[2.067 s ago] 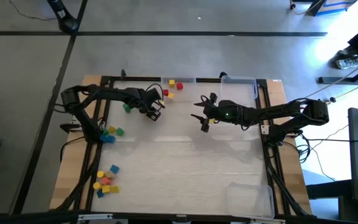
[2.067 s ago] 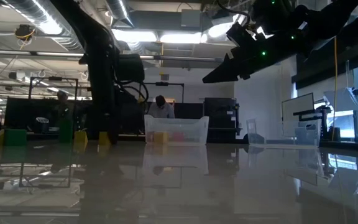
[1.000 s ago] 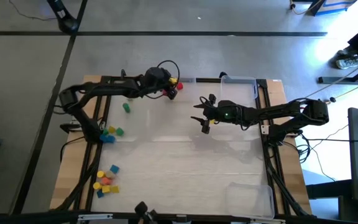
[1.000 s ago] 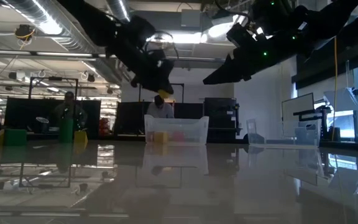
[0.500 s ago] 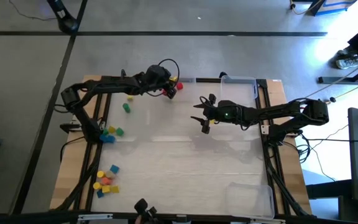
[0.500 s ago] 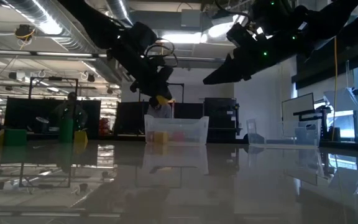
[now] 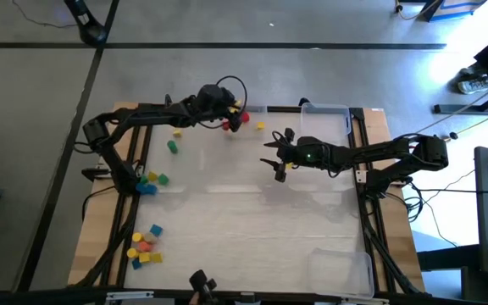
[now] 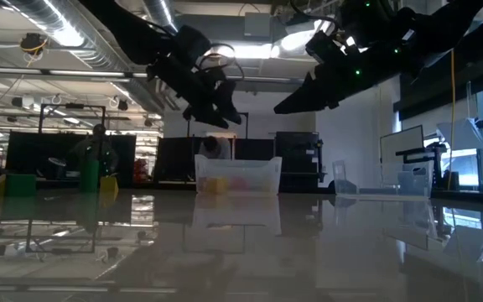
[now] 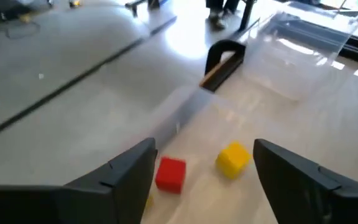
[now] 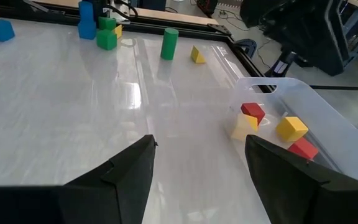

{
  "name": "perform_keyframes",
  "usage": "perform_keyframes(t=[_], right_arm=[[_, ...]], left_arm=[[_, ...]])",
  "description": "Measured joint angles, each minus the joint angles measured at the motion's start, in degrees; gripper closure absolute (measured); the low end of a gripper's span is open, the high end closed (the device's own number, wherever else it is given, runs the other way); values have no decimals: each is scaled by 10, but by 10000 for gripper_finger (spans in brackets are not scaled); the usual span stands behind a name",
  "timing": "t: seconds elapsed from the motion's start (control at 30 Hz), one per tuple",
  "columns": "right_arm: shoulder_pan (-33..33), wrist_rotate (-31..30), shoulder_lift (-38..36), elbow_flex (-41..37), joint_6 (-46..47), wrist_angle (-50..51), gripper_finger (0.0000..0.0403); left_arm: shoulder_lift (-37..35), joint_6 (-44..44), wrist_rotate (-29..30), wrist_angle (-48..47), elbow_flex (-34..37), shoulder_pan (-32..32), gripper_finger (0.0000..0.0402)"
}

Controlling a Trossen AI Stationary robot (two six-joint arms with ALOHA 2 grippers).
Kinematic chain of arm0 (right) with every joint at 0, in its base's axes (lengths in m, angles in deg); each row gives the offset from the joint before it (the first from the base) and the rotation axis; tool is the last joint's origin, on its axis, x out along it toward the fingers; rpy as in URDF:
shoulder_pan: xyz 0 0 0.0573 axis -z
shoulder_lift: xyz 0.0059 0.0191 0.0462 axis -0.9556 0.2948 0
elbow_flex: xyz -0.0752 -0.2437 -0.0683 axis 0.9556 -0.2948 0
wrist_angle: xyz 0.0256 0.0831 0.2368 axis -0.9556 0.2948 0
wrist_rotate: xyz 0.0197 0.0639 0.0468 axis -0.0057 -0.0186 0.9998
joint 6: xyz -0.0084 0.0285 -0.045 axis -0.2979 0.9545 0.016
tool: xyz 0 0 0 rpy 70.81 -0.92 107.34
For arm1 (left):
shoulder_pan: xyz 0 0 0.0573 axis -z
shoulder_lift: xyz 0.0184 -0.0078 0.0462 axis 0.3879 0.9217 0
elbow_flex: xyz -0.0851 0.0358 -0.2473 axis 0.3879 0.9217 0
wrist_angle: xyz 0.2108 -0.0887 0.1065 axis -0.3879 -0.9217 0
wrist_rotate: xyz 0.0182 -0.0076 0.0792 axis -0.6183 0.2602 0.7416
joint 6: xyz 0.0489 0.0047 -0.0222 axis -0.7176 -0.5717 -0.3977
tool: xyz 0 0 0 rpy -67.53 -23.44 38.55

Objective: Sort blocks by size
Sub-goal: Put the square green block into the top left transparent bin

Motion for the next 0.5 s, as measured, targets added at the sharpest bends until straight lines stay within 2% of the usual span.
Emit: perform_keyframes(t=[0.1, 0.2, 0.37, 0.5], right_arm=[[0, 0, 0, 0, 0, 0, 152], [0, 0, 0, 0, 2, 3, 152], [0, 0, 0, -1, 12, 6, 152], [0, 0, 0, -1, 13, 6, 152]], left_arm=[[-7, -21, -15, -15, 0, 5, 141], [-40, -53, -32, -74, 0, 24, 147], [-124, -97, -56, -252, 0, 95, 150], [-201, -65, -47, -373, 0, 164, 149]])
